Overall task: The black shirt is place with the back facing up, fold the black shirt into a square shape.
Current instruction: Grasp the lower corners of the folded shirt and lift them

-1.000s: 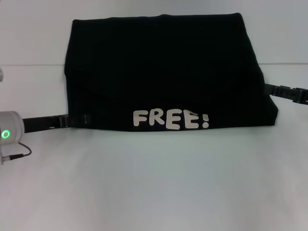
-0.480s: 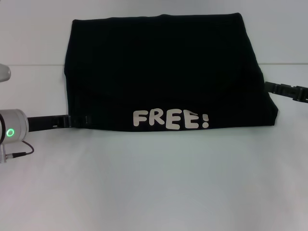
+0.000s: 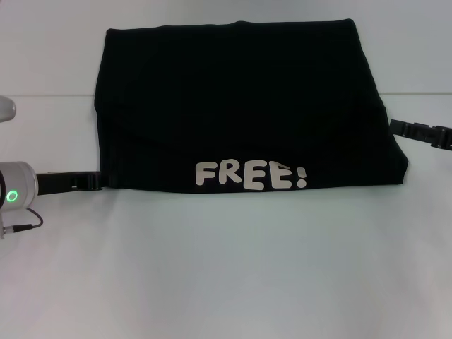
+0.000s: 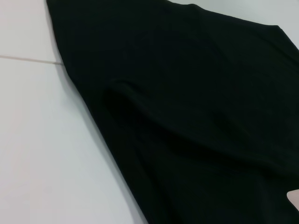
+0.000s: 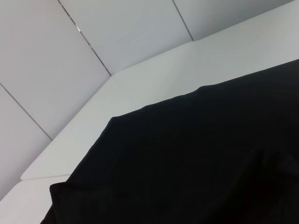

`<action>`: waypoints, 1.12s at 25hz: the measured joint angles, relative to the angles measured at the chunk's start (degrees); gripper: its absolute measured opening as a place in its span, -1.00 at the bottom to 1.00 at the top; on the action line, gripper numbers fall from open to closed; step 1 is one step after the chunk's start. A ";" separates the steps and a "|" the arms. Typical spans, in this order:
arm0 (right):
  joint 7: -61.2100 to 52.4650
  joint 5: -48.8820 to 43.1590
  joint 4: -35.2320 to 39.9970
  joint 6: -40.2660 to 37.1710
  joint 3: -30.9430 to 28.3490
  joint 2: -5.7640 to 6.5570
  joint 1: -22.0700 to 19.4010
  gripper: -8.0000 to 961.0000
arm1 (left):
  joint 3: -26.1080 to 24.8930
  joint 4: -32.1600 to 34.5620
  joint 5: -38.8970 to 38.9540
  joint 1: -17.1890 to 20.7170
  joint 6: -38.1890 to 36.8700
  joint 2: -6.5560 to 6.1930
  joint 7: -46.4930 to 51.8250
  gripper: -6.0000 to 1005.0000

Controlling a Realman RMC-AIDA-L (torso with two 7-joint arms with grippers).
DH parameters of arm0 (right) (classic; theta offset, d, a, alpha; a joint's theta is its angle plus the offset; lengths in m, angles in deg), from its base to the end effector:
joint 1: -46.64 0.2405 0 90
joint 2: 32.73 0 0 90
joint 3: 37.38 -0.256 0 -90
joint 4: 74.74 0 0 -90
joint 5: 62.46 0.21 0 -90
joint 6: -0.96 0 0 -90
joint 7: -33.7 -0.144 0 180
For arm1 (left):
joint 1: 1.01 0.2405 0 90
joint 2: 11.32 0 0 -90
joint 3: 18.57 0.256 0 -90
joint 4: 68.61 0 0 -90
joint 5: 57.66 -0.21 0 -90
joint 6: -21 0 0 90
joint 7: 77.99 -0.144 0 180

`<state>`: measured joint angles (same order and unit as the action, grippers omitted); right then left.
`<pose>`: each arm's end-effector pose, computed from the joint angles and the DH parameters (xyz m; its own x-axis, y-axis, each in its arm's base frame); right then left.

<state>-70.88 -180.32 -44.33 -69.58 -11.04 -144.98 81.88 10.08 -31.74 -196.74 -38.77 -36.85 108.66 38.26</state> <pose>0.3090 0.3912 0.0608 0.4162 -0.6054 -0.6785 -0.8943 -0.4072 -0.1853 -0.3174 0.3941 0.0119 0.4454 0.7437 0.4985 0.8842 -0.2776 -0.3758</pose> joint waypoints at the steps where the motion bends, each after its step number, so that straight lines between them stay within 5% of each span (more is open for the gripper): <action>1: 0.00 0.00 0.00 -0.01 0.00 0.04 0.00 0.68 | 0.00 -0.01 -0.04 -0.02 0.02 -0.02 0.00 -0.06; 12: -3.80 -5.26 0.08 0.88 0.47 1.45 0.20 0.68 | 0.00 1.37 -0.35 0.13 -1.93 -0.20 -0.10 -0.98; 18: -10.52 -15.69 0.09 3.77 0.47 2.08 2.63 0.68 | -0.01 4.25 -0.35 0.70 -6.01 -0.41 -0.13 -0.99; 28: -11.15 -20.05 -0.89 13.72 4.60 -1.69 5.50 0.68 | 0.00 4.54 -0.49 0.62 -6.02 -0.53 -0.30 -0.98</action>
<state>-82.03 -200.36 -45.22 -55.86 -6.45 -146.67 87.38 10.08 -27.20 -197.22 -38.15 -42.87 108.12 37.96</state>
